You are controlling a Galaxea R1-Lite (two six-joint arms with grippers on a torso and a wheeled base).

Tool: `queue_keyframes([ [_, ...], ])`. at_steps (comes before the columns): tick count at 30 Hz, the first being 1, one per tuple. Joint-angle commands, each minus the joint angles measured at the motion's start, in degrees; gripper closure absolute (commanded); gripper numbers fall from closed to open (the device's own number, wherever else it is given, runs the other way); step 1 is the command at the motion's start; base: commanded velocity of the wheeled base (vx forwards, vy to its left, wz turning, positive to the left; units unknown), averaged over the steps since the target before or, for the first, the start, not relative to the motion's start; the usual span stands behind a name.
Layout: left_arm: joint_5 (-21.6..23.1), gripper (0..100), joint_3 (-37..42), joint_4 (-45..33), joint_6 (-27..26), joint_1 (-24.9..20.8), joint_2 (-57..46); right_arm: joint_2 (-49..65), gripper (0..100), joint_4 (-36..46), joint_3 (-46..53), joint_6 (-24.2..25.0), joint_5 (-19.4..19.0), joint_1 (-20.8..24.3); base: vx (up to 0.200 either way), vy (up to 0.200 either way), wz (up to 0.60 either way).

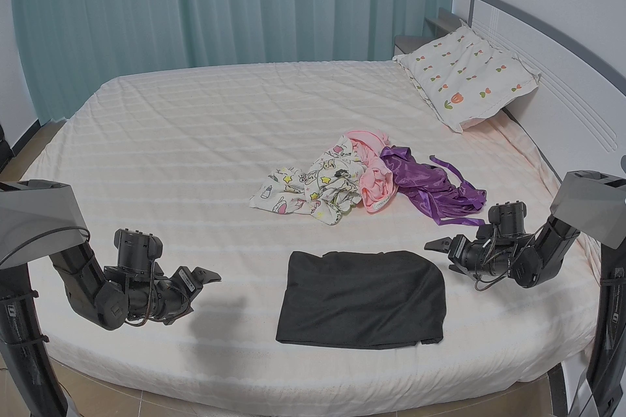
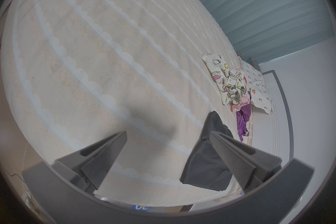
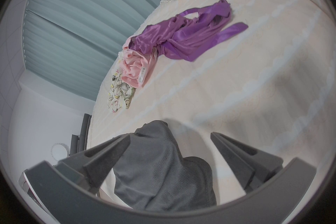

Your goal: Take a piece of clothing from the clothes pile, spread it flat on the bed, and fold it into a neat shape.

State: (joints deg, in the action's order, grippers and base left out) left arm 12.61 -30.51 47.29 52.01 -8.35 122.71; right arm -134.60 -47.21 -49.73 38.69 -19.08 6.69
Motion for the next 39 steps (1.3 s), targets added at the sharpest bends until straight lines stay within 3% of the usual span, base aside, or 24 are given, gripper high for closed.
queue_keyframes([
  [1,0.0,0,-0.1,0.0,0.0,0.0,0.1,3.6,0,0.5,2.5,0.1,0.5,-0.1,0.000,0.000,0.00],
  [5,0.0,0,-0.1,0.0,0.1,0.0,0.1,6.1,0,-0.9,11.1,-0.7,2.6,0.2,0.000,0.000,0.00],
  [11,0.0,0,0.0,0.0,0.0,0.0,0.1,6.5,0,-6.8,21.2,-0.7,2.2,2.4,-0.200,0.000,0.00],
  [16,0.0,0,0.0,0.1,0.0,0.0,0.2,2.8,0,-13.7,23.4,-0.7,2.6,3.9,0.000,0.000,0.00],
  [25,-0.4,0,0.0,0.1,-0.1,-0.1,0.4,1.9,0,-14.7,22.7,-0.1,2.7,6.8,0.000,0.000,0.00],
  [26,-0.4,0,0.0,0.1,-0.1,-0.1,0.4,1.9,100,-14.7,22.7,-0.1,2.7,6.8,0.000,0.000,0.00],
  [39,-0.4,0,0.0,0.2,-0.1,-0.1,0.4,5.2,100,-14.2,27.2,-1.0,2.9,6.9,0.000,0.000,0.00],
])
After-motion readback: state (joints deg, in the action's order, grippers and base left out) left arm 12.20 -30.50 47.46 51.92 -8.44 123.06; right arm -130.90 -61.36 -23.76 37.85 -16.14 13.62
